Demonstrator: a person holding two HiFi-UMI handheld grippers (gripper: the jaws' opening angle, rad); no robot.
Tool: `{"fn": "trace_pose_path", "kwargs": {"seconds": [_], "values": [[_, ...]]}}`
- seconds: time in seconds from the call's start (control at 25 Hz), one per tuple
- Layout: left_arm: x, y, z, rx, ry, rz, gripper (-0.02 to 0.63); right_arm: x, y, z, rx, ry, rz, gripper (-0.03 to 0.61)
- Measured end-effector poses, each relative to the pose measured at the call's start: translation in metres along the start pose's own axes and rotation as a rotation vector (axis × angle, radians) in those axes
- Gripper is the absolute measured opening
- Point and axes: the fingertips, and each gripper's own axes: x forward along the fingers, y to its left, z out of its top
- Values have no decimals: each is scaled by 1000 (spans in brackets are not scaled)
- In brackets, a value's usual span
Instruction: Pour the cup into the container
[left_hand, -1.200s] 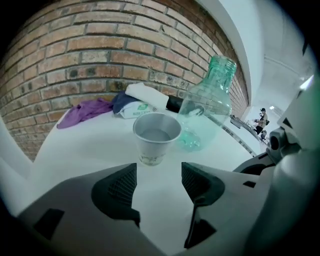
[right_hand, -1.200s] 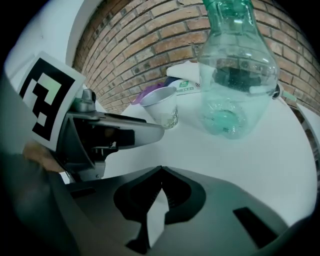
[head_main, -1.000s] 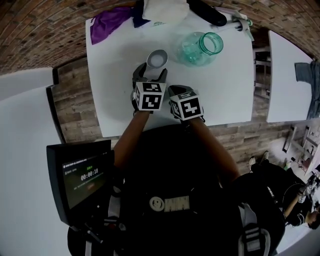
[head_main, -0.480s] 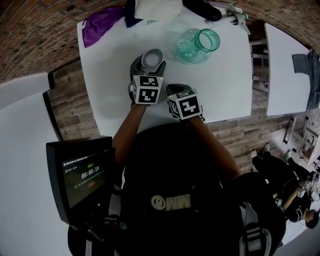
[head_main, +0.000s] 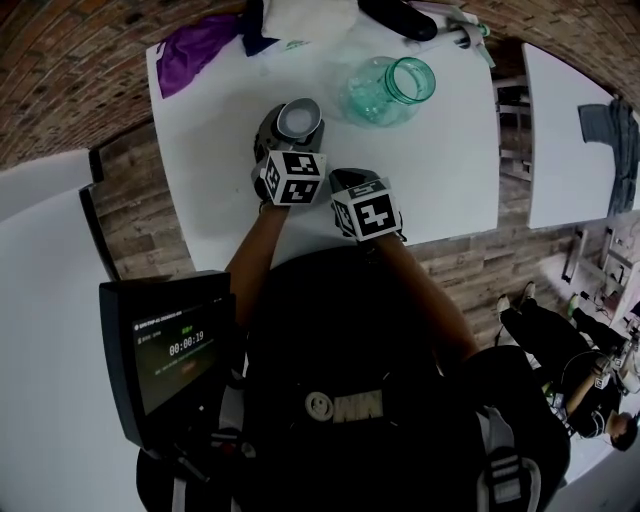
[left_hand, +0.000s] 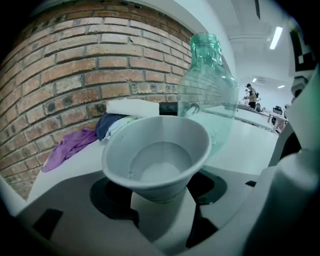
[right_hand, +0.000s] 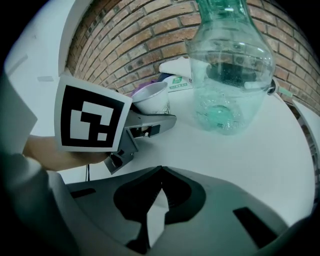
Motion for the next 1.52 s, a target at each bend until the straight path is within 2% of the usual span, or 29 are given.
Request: {"fn": "trace_pose_path", "kwargs": {"seconds": [0.16, 0.4, 0.6, 1.04, 1.24, 1.36, 1.52], "values": [[-1, -5, 1, 17, 25, 14, 322, -6, 1, -4, -7, -5, 1, 5], [-11, -9, 9, -7, -52, -9, 314, -10, -1, -7, -9, -11, 1, 5], [-10, -7, 11, 7, -90, -29, 314, -5, 2, -7, -11, -9, 4, 5], [-7, 1, 5, 12, -80, -45, 293, -9, -7, -6, 24, -53, -23, 5], [-35, 11, 1, -28, -71, -66, 293, -16, -2, -13, 18, -103, -18, 5], [-53, 10, 15, -51, -72, -92, 293, -25, -3, -15, 8, -150, 15, 5], [-75, -1, 44, -43, -92, -83, 293, -47, -14, -21, -23, -203, 55, 5]]}}
